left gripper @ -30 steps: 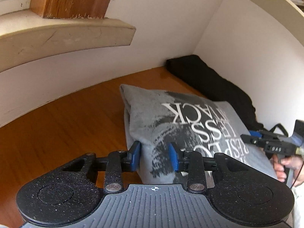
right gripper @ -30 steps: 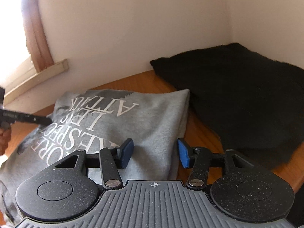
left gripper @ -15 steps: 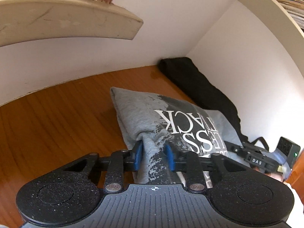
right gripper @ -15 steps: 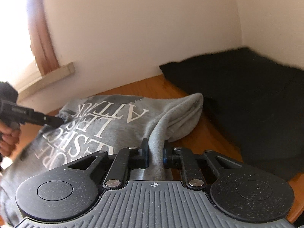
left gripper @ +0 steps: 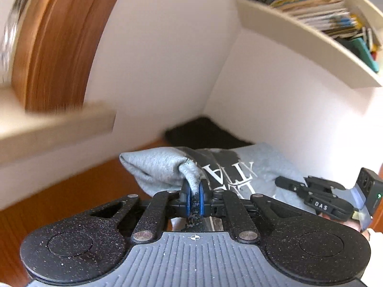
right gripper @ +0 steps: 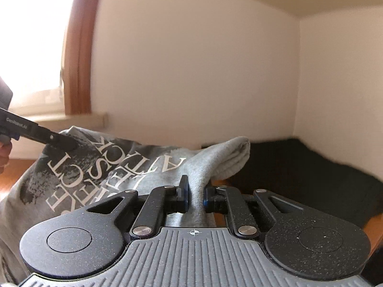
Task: Fold clothes
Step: 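Lift the pinched T-shirt edges with both grippers and fold them over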
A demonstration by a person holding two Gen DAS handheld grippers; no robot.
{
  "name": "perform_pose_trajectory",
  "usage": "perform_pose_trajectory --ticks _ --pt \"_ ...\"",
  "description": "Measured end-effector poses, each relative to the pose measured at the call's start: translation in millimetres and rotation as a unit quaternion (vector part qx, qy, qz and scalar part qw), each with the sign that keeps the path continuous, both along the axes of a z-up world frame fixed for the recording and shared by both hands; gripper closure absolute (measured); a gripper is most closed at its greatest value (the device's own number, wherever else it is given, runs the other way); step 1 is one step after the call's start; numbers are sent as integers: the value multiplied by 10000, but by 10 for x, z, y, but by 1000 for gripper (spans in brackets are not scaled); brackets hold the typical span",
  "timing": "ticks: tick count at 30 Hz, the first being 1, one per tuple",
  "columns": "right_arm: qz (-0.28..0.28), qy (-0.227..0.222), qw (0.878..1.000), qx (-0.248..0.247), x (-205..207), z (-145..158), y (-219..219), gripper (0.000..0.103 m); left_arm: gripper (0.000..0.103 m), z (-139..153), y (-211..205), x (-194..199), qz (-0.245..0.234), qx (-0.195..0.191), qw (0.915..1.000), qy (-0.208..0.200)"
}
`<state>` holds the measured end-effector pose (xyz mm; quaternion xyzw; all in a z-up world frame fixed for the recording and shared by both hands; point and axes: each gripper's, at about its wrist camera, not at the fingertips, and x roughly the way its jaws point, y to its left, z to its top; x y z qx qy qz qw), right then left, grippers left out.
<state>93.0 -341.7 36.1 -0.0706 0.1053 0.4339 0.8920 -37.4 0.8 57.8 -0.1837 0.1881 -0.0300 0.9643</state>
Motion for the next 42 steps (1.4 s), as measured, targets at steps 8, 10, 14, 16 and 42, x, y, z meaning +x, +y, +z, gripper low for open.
perform_pose_trajectory --ticks 8,10,14,16,42 --pt "-295 -577 9960 613 -33 503 -354 91 96 626 -400 -145 -209 327 9961 -796" --pt "-415 -721 9934 789 11 648 -481 91 96 819 -563 -144 -306 474 9931 -1030" --pt "-657 -1011 9873 1035 210 955 -730 91 96 1187 -908 46 -468 741 9864 -1391" --pt "-759 -1131 9844 1117 338 1114 -853 91 96 1343 -1074 156 -542 821 9831 -1544" --pt "-640 -46 9775 -2007 4089 92 530 71 84 -521 -775 3315 562 -147 9953 779"
